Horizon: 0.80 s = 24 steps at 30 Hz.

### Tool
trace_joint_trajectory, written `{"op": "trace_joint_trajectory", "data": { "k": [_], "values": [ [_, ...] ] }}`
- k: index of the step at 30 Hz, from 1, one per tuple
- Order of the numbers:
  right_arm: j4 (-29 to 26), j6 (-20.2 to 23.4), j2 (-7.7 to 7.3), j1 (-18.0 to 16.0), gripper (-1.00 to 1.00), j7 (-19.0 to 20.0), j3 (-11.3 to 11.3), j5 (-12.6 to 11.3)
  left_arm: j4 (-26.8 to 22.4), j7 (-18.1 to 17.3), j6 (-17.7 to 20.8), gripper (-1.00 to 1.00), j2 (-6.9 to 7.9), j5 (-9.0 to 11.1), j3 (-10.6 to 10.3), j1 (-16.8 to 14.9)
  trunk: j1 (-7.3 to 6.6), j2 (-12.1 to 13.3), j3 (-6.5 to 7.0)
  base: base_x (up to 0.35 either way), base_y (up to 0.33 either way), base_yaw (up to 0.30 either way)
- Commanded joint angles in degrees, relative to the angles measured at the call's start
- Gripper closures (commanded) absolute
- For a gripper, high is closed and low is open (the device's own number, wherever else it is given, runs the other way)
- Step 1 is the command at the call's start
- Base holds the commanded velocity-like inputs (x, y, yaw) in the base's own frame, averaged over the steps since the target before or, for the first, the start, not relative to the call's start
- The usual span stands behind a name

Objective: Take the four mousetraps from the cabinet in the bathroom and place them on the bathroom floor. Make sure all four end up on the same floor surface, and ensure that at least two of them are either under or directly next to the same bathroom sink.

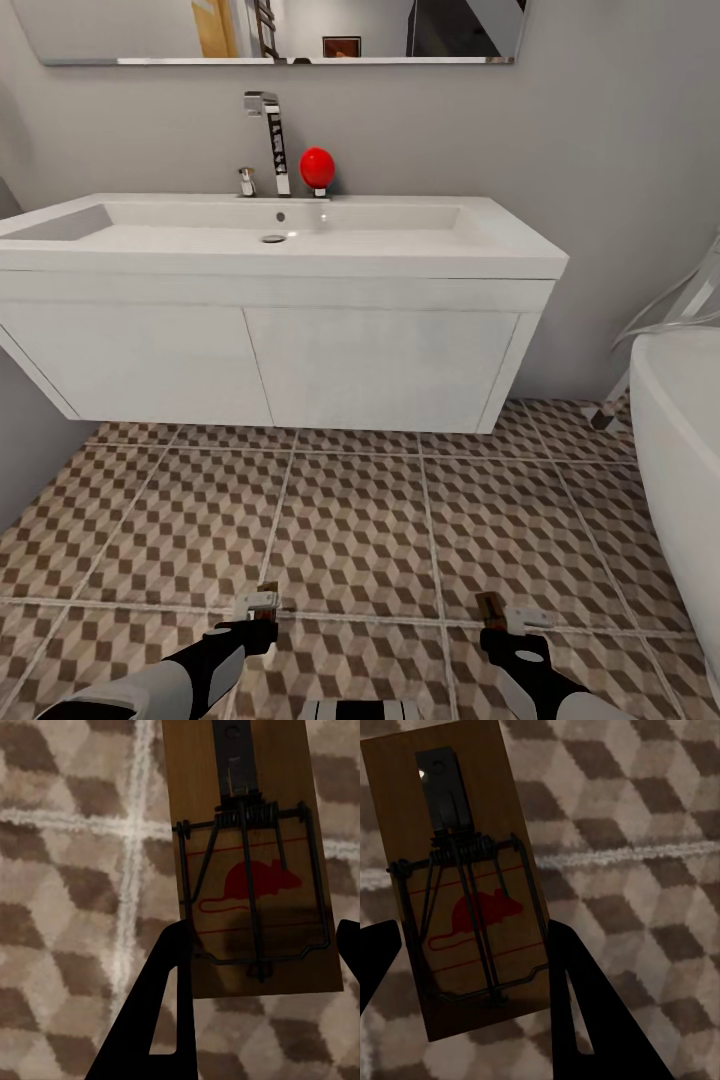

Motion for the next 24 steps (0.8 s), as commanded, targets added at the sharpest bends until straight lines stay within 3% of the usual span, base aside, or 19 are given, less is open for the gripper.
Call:
{"op": "trace_joint_trajectory", "data": {
  "k": [1,24],
  "values": [
    [0.06,-0.29,0.01,-0.03,1.0,0.03,-0.34,0.01,0.0,0.19,-0.02,1.0,-0.02,0.59,-0.5,-0.02,-0.01,-0.02,-0.04,0.0,0.0,0.0],
    [0.06,-0.36,-0.07,-0.03,1.0,-0.09,-0.32,0.01,-0.01,0.22,-0.02,1.0,-0.01,0.59,-0.52,-0.02,-0.01,-0.02,-0.04,0.0,0.0,0.0]
  ]
}}
